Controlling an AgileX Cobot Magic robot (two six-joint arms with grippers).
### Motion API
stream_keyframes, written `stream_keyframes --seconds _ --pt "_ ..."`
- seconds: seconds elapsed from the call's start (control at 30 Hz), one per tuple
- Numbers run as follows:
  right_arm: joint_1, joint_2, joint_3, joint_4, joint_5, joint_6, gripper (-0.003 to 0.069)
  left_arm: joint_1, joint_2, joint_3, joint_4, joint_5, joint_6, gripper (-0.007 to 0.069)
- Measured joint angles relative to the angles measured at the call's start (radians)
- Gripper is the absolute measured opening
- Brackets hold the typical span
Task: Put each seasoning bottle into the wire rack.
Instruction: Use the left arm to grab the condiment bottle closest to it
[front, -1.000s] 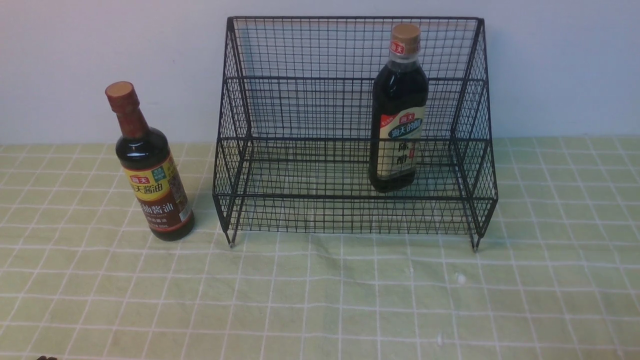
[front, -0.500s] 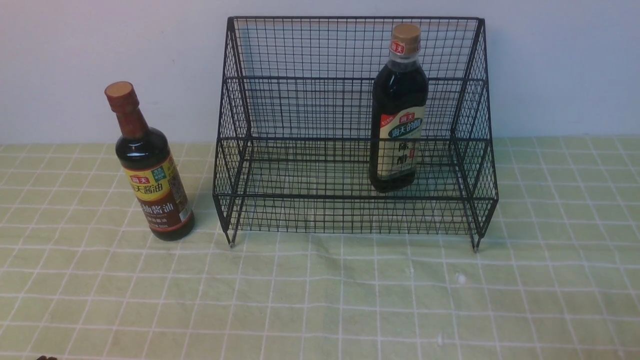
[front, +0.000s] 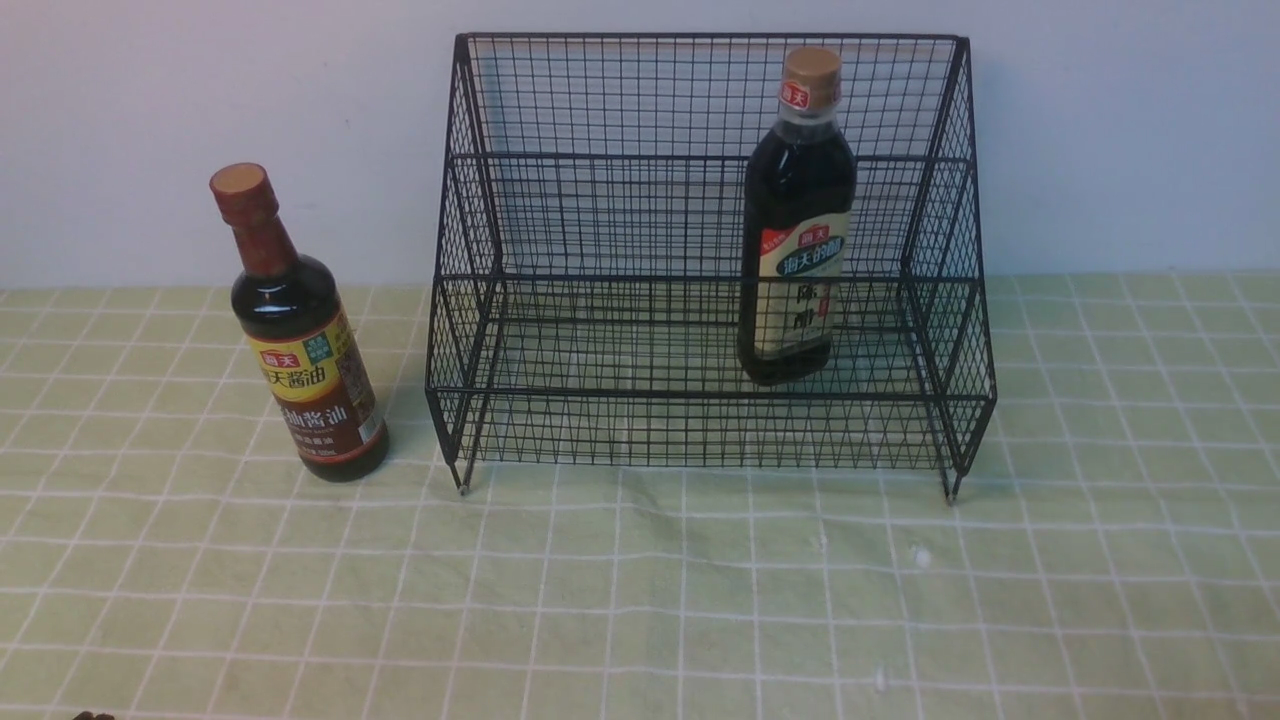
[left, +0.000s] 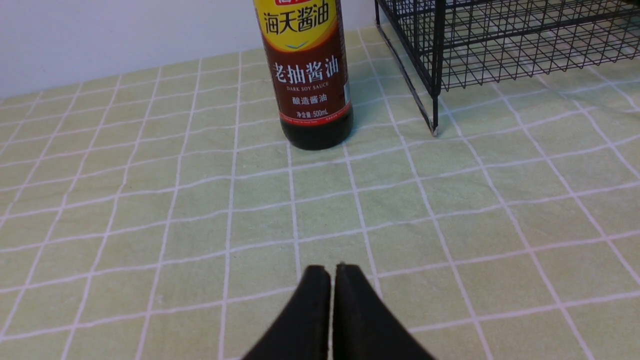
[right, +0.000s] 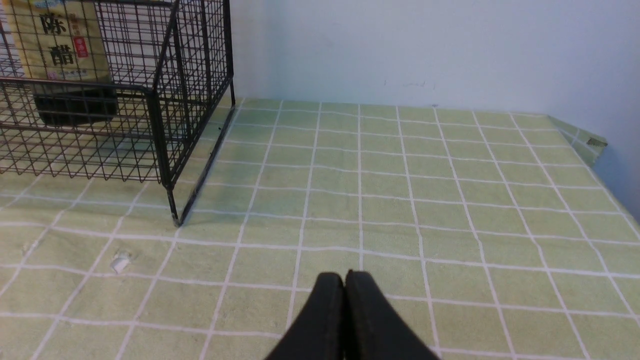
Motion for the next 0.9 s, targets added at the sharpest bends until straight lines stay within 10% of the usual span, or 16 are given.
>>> stream_keyframes --seconds 0.3,0.67,0.9 --pt "0.0 0.0 0.0 0.0 0.0 0.0 -0.0014 0.0 0.0 0.001 -0.043 -0.07 -0.013 -0.0006" --pt "0.0 0.0 0.0 0.0 0.0 0.0 -0.0014 0.0 0.004 -0.006 -0.305 -0.728 -0.083 -0.0006" --pt "0.0 0.0 0.0 0.0 0.0 0.0 -0.0014 0.0 0.265 -0.204 -0.206 -0.66 -0.085 0.0028"
